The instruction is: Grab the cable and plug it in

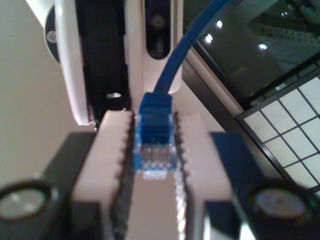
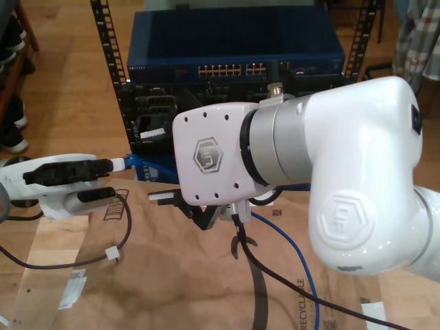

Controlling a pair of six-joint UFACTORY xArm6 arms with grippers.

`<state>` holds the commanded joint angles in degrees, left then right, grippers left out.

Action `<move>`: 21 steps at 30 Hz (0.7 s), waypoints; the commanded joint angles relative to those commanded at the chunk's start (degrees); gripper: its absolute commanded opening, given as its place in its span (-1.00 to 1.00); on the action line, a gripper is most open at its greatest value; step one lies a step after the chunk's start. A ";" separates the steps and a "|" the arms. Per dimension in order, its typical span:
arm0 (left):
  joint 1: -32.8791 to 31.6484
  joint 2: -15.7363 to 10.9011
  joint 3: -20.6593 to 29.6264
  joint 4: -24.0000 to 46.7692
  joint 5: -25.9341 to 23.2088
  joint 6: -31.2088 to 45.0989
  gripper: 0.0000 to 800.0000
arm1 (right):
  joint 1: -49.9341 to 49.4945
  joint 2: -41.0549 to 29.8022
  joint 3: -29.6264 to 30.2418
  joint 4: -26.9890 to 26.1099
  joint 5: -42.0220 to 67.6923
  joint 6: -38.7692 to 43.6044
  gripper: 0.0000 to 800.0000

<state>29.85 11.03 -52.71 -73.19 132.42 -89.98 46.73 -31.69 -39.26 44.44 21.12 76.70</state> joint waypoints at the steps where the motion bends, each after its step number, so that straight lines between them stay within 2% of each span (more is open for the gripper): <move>1: -0.09 -0.18 0.00 0.00 0.00 0.00 -0.93 | 0.00 -0.09 0.00 0.00 0.00 0.00 0.60; 12: -2.46 -1.93 1.05 0.00 0.09 0.09 -0.91 | 0.09 0.18 -0.18 0.00 -0.09 0.00 0.42; 16: -2.46 -2.11 1.05 0.00 0.09 0.09 -0.91 | 0.09 0.18 -0.09 0.09 -0.18 0.09 0.23; 21: -2.46 -2.11 1.05 0.09 0.09 0.00 -0.91 | 0.00 0.09 0.09 0.00 -0.79 0.18 0.15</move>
<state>27.38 8.92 -51.66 -73.10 132.51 -89.98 46.73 -31.60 -39.18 44.44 20.33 76.88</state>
